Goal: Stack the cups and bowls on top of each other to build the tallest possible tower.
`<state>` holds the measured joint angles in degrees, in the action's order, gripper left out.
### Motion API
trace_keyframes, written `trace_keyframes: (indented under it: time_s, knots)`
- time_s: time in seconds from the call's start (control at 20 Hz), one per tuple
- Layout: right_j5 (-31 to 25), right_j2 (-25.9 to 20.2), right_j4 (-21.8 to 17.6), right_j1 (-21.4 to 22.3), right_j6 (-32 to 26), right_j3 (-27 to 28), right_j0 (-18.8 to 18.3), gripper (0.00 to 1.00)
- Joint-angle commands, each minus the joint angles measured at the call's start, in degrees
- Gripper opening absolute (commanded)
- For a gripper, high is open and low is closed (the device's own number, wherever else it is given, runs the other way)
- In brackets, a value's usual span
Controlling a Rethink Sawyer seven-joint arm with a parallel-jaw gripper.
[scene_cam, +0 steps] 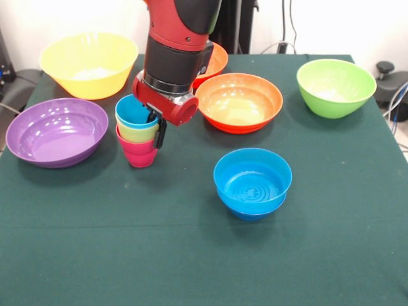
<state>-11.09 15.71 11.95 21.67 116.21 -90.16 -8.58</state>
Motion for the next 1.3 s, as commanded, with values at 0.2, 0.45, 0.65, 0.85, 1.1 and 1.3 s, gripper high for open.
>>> trace_keyframes:
  time_s: [0.2, 0.45, 0.65, 0.85, 1.1, 1.3]
  knots:
    - [-6.55, -6.67, 0.89, -2.13, 6.66, -0.22, 0.11, 0.0]
    - [-8.23, -6.59, 0.66, 0.27, 6.2, -0.52, 0.35, 0.0]
    - [-8.7, -6.58, 0.62, 0.89, 6.16, -0.38, 0.33, 0.0]
    - [-8.7, -6.96, 0.53, 1.54, 5.9, -0.52, 0.12, 0.0]
    - [-8.66, -7.4, 0.38, 2.19, 5.54, -0.52, -0.18, 0.0]
    - [-9.01, -7.06, 0.25, 2.22, 5.52, -0.16, 0.0, 0.0]
